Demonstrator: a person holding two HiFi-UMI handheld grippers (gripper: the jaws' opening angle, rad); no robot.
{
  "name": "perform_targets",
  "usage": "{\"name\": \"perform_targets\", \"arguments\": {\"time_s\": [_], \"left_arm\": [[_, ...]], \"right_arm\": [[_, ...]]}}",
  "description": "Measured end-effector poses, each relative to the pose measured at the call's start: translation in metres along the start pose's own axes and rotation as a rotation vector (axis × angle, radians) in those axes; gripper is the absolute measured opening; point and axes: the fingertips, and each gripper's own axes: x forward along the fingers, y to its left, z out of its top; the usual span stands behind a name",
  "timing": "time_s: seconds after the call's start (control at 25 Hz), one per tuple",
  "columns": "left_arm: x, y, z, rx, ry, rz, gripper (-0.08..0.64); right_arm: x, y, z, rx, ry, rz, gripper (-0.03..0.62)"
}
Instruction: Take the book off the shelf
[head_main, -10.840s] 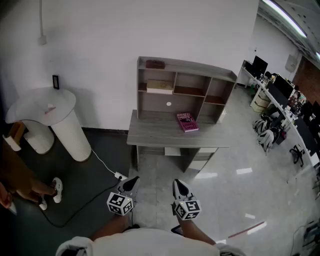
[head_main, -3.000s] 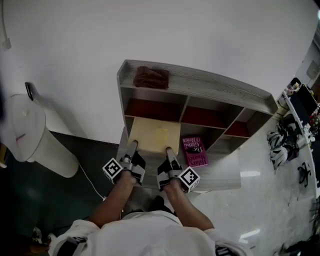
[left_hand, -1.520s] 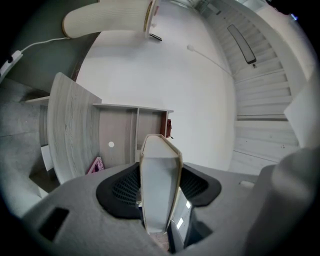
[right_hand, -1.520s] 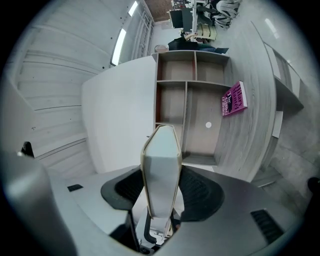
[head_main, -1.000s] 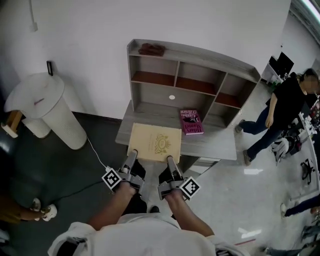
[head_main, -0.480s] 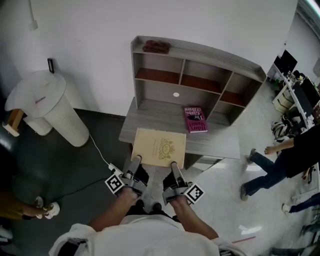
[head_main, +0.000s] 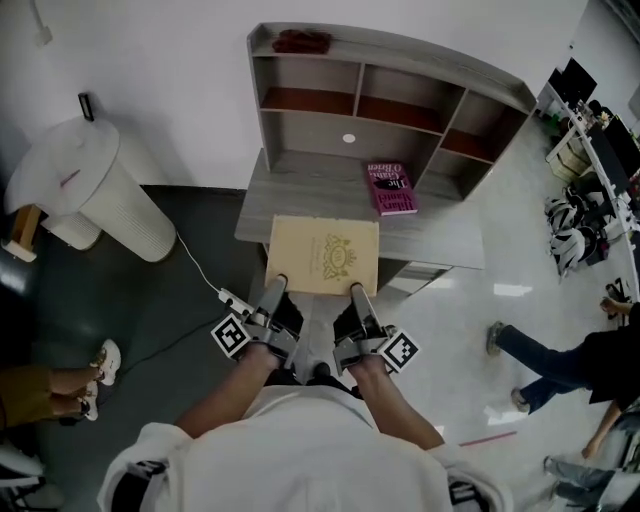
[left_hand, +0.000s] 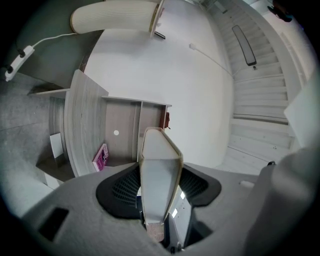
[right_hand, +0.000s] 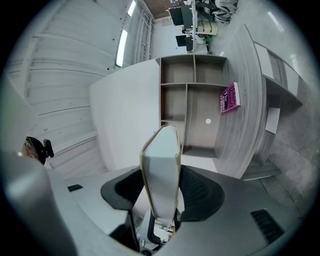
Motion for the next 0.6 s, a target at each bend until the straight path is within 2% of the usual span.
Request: {"name": "perform_targets", "arguments": {"time_s": [0.12,0.36,0.6], "left_arm": [[0.005,-0.002,0.004,-0.001,0.007,-0.002,0.23],[-0.002,0.006,-0.01,-0.006,0.026,-0.01,0.23],[0.026,-0.003,0.016,-0.037,0.031,0.004,0.23]], "right_arm": [[0.005,0.001,-0.001,0.002,0.004,-0.003,0.224],[-0.009,-0.006,0.004,0.005,-0.001,-0.005,0.224],[0.028,0.005,0.007,0.004,0.012,-0.024,0.224]]}}
